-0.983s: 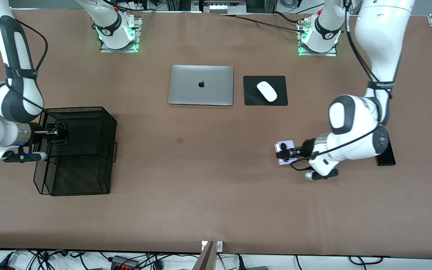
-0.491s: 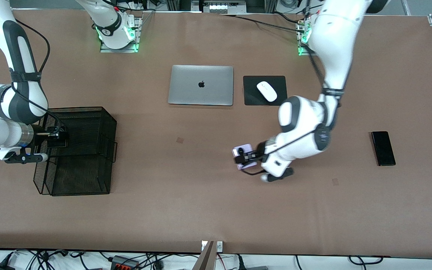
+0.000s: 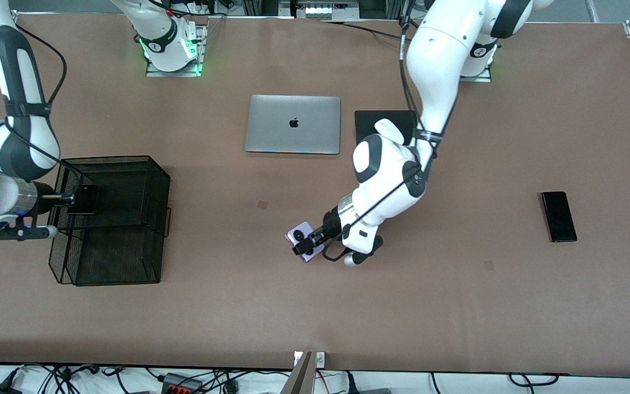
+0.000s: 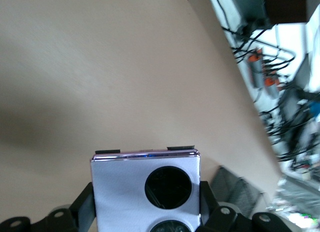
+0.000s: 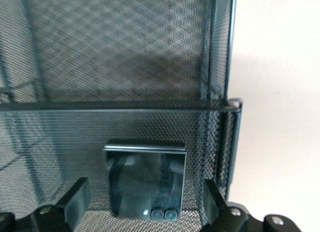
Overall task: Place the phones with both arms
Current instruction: 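Carry the white flip phone toward the table middle with the left gripper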
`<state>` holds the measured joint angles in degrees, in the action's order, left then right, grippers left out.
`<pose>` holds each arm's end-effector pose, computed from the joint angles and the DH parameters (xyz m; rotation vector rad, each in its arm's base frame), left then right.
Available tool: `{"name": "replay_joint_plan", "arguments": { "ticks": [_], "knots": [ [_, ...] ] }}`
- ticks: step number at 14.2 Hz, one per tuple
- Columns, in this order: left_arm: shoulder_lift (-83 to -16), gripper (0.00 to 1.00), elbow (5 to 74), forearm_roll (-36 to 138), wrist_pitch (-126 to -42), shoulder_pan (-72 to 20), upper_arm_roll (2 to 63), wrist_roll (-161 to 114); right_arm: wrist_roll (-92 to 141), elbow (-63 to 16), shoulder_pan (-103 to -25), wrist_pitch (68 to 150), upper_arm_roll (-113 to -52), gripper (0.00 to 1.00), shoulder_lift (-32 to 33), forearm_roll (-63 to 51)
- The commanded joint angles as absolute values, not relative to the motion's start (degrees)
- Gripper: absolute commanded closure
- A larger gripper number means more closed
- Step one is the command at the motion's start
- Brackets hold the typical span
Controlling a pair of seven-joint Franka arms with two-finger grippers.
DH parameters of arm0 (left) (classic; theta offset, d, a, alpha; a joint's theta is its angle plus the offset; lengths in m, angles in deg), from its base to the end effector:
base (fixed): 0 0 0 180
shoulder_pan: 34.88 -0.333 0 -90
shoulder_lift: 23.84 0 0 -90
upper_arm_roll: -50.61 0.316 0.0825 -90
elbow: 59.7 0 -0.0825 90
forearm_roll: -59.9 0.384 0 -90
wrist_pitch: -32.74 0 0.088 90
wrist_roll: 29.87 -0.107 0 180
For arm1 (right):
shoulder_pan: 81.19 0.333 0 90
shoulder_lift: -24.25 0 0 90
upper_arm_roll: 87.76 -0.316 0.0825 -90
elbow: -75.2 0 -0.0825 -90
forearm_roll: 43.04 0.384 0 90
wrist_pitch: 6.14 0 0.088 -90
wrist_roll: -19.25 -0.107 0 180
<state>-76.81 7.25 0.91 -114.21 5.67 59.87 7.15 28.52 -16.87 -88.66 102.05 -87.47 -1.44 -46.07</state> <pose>0.6668 -0.4417 0.2828 2.1995 0.8662 0.0146 0.6521 -0.0924 0.3561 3.1035 0.0735 -0.2687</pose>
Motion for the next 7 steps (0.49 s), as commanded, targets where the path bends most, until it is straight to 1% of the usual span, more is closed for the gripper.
{"name": "replay_joint_plan", "arguments": {
  "ticks": [1,2,4,6,7],
  "knots": [
    [-78.77,0.64,4.64,-3.29,-117.45,8.0,61.25,9.06,28.74,-10.25,-86.47,98.45,-87.94,0.0,-0.63,-46.38],
    [-79.03,0.64,4.73,-3.12,-118.94,9.14,61.25,9.06,28.74,-8.92,-85.85,98.36,-88.03,0.0,-0.63,-46.38],
    [-79.73,0.66,4.73,-0.5,-118.96,10.64,62.29,6.27,28.22,-6.98,-84.19,98.18,-88.03,0.0,-0.36,-46.21],
    [-80.61,0.69,4.73,8.79,-118.7,12.57,62.74,3.61,27.17,-6.98,-81.91,98.45,-88.11,0.0,-0.36,-45.08],
    [-81.31,0.69,4.55,12.4,-118.61,13.88,63.09,3.09,24.99,-7.06,-80.24,98.62,-88.03,0.0,-0.71,-43.32]
  ]
}}
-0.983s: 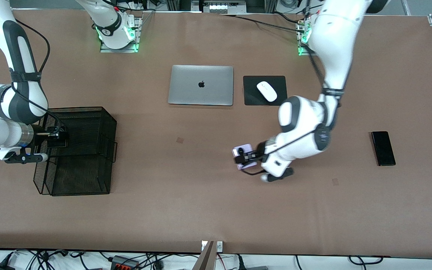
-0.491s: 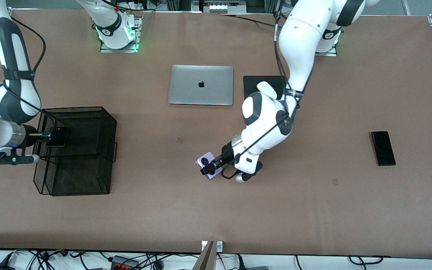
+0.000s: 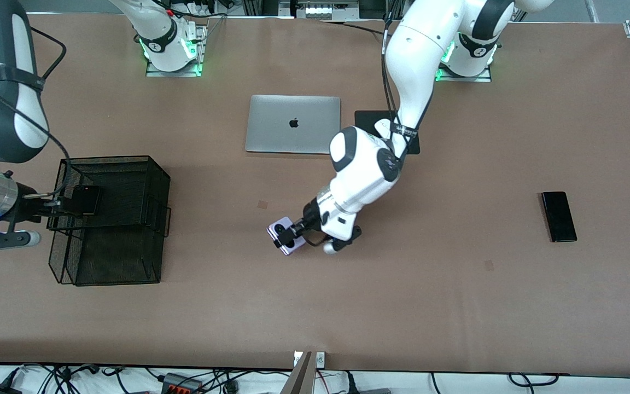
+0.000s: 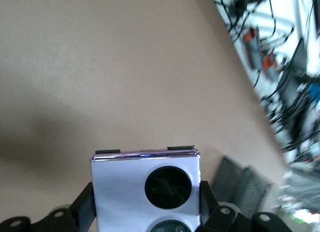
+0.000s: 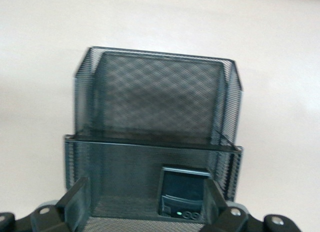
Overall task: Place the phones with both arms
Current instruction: 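Carry the white flip phone toward the table middle with the left gripper, then lower the white flip phone onto the table and open the left gripper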
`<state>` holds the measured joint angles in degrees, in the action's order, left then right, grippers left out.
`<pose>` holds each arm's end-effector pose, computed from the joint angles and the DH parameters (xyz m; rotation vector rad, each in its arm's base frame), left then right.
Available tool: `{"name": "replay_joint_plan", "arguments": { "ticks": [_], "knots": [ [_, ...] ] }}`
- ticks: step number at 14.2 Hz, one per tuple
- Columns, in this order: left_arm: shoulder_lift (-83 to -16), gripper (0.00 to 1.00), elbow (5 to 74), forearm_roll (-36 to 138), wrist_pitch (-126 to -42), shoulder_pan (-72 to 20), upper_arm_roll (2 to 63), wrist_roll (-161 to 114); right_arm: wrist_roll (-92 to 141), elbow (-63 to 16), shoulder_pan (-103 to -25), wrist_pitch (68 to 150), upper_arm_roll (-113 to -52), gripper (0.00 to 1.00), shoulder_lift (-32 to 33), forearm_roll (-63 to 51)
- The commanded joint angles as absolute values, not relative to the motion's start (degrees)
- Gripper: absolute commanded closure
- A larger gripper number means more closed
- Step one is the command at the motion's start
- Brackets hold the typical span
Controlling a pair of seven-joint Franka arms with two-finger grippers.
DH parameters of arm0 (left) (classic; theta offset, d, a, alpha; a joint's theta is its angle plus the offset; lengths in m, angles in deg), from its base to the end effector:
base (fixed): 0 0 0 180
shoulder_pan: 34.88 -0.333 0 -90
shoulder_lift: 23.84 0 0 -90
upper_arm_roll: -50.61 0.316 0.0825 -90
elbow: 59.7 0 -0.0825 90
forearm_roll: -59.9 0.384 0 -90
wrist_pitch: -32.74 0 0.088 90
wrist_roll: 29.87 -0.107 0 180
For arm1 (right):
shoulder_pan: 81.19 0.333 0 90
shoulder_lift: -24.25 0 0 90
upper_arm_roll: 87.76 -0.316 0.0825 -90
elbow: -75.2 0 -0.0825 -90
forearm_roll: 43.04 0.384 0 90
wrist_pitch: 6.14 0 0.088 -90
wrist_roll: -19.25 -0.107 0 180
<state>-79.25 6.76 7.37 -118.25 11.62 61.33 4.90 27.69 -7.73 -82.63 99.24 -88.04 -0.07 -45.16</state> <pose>0.6304 -0.4952 0.2633 2.3428 0.6681 0.1424 0.6808 -0.0173 0.4421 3.1032 0.2130 -0.0549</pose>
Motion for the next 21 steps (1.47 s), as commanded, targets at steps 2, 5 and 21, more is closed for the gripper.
{"name": "replay_joint_plan", "arguments": {
  "ticks": [2,5,21],
  "knots": [
    [-83.16,0.69,4.38,19.79,-117.65,16.44,66.25,2.21,21.11,-7.24,-78.48,99.32,-88.11,0.0,-2.11,-42.78],
    [-84.83,0.69,1.13,24.03,-110.98,18.72,68.44,-0.42,18.74,-7.68,-76.45,99.77,-88.03,0.0,-3.61,-42.95],
    [-89.05,0.0,-0.99,30.37,-100.94,23.3,73.81,2.21,18.46,-7.5,-73.46,100.46,-88.2,0.0,-5.98,-42.69]
  ]
}}
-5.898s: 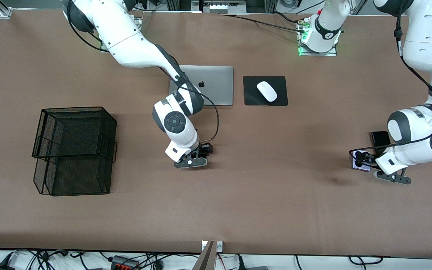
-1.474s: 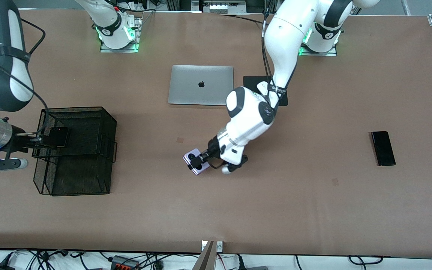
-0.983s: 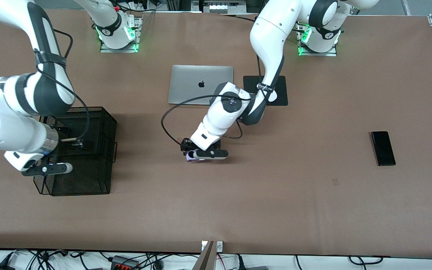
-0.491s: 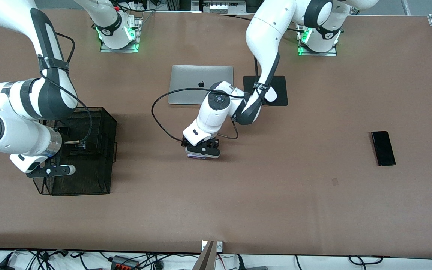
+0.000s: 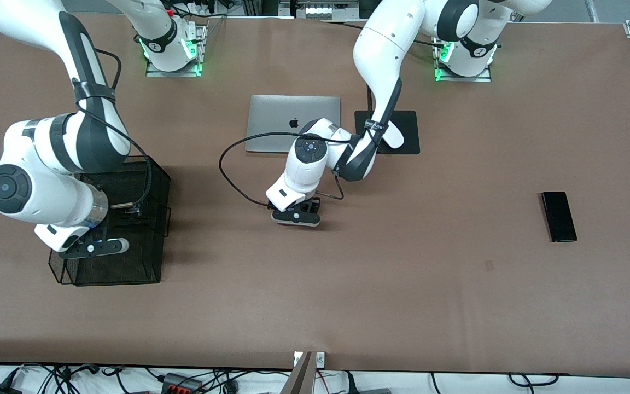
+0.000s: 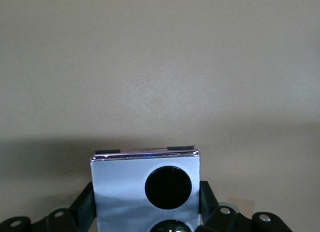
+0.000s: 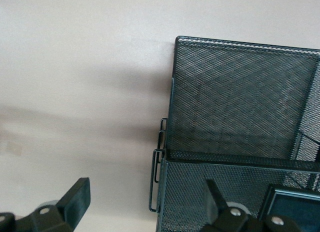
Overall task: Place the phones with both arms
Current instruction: 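Lower the white flip phone onto the table and open the left gripper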
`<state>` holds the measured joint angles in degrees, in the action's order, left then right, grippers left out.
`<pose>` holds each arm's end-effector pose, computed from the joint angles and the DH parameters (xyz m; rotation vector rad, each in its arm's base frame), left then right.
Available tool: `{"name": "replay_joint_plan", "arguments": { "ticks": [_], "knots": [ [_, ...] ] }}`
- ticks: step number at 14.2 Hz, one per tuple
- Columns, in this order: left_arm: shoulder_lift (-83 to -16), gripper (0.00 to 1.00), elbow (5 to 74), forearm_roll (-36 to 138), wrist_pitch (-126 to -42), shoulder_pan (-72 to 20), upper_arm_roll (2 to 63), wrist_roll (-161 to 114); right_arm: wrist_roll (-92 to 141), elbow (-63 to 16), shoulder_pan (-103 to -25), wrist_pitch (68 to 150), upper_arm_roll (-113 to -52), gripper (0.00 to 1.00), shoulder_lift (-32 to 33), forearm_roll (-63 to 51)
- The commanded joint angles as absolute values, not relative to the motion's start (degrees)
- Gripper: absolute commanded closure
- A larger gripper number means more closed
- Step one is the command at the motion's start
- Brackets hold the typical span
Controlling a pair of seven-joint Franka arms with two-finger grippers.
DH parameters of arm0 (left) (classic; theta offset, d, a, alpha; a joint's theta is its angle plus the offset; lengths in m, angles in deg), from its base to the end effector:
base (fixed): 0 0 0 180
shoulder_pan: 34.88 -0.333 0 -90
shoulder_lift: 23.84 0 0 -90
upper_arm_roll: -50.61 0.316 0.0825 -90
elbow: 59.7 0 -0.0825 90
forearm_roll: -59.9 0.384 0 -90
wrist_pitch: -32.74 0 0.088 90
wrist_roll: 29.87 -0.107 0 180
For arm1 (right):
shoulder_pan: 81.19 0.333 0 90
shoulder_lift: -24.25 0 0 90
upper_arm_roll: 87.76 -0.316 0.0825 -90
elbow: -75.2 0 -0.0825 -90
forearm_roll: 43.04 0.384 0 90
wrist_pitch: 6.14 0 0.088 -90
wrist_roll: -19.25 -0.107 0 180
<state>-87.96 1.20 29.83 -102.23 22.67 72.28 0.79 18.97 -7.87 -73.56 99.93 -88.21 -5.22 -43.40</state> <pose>0.5670 -0.5566 0.1850 2.9200 -0.0061 0.2156 0.6823 0.0955 0.3803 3.1190 0.2146 -0.1760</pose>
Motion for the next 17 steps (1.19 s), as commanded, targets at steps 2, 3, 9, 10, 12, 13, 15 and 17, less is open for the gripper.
{"name": "replay_joint_plan", "arguments": {
  "ticks": [2,3,9,10,12,13,15,17],
  "knots": [
    [-88.96,0.0,-0.99,30.37,-101.03,23.3,74.25,2.21,18.55,-7.5,-73.11,100.91,-88.2,0.0,-6.43,-42.69],
    [-88.96,0.0,-0.99,30.37,-101.03,23.3,74.26,2.21,18.55,-7.5,-73.1,101.17,-88.2,0.0,-6.69,-42.6],
    [-80.2,0.0,0.16,33.34,-93.06,14.54,71.9,-0.15,19.16,-7.24,-70.56,101.43,-88.29,0.0,-6.69,-42.69],
    [-77.22,0.0,1.03,35.27,-89.99,11.29,69.27,-2.43,19.34,-7.24,-69.77,102.65,-88.29,0.0,-6.78,-42.6],
    [-70.01,0.0,7.51,37.75,-88.11,4.35,65.4,-10.4,19.34,-7.24,-67.75,104.42,-88.29,0.0,-7.65,-42.69],
    [-67.11,0.0,10.24,37.67,-87.24,0.4,63.38,-16.71,19.34,-7.24,-66.44,105.29,-88.29,0.0,-8.35,-42.69],
    [-63.49,0.0,12.63,37.67,-82.68,-3.58,62.83,-23.7,19.34,-7.06,-63.19,108.89,-88.38,0.0,-10.37,-42.6],
    [-61.37,0.0,12.81,38.02,-76.28,-6.3,62.83,-23.81,18.46,-6.89,-58.36,115.2,-88.29,0.0,-13.18,-42.6]
  ]
}}
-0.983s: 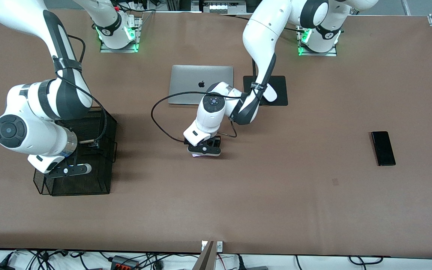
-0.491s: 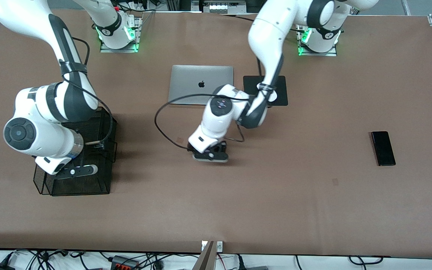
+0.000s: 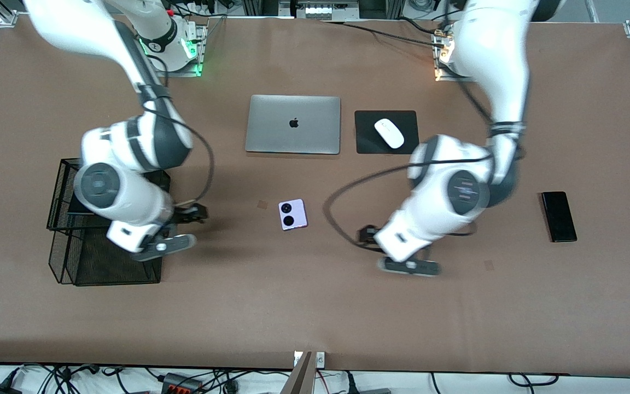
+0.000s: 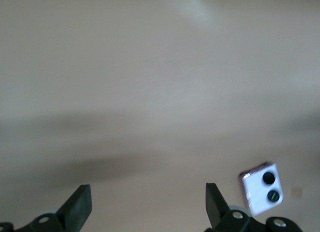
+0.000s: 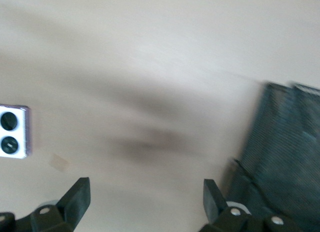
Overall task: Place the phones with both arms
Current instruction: 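Grasp the white phone with the right gripper while the left gripper withdraws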
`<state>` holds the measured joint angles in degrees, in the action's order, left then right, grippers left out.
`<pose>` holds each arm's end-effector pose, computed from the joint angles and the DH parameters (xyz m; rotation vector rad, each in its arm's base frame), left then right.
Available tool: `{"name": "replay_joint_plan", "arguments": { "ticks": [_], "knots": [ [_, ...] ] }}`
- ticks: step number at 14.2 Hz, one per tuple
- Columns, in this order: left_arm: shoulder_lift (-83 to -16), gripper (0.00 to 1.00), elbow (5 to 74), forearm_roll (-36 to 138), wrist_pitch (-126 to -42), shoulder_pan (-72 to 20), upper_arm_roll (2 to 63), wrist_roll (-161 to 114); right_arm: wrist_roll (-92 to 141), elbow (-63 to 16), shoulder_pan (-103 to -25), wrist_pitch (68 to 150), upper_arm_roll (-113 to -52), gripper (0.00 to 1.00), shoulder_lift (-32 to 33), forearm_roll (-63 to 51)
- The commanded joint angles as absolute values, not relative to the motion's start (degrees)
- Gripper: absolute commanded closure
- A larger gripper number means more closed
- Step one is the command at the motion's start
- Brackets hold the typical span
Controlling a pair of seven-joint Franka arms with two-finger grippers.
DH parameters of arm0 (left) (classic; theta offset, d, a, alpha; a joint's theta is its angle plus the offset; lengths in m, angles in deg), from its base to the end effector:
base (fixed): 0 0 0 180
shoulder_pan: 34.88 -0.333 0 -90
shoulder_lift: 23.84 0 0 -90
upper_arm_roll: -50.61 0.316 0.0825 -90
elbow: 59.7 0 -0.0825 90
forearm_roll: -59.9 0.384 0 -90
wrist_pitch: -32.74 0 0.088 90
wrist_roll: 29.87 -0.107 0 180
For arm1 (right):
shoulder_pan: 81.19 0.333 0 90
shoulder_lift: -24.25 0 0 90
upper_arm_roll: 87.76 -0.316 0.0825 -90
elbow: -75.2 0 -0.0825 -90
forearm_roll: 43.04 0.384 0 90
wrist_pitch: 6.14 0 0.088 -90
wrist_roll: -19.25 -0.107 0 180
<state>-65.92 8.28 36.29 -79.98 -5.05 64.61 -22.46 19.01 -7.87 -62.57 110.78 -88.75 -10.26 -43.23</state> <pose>0.7030 -0.2806 0.3669 2.9071 -0.0963 0.0272 0.6718 0.2368 0.3340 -3.0924 -0.5254 0.0195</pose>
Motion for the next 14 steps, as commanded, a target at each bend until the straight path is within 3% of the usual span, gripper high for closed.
{"name": "replay_joint_plan", "arguments": {
  "ticks": [1,5,10,14],
  "knots": [
    [-60.32,0.0,12.9,38.19,-72.24,-7.01,62.83,-23.2,18.2,-6.45,-56.34,118.71,-88.29,0.0,-15.11,-42.6],
    [-57.24,0.0,15.52,42.05,-65.17,-14.03,62.57,-23.81,14.16,-5.57,-51.06,130.5,-88.38,0.0,-20.74,-41.37],
    [-55.39,0.0,24.04,54.87,-71.21,-21.76,61.52,-33.97,8.19,-3.64,-45.6,134.22,-88.29,0.0,-25.41,-41.55],
    [-54.16,0.0,29.07,55.24,-76.33,-29.07,60.63,-44.09,6.16,-3.37,-43.84,133.78,-88.03,0.0,-26.82,-42.07]
  ]
}}
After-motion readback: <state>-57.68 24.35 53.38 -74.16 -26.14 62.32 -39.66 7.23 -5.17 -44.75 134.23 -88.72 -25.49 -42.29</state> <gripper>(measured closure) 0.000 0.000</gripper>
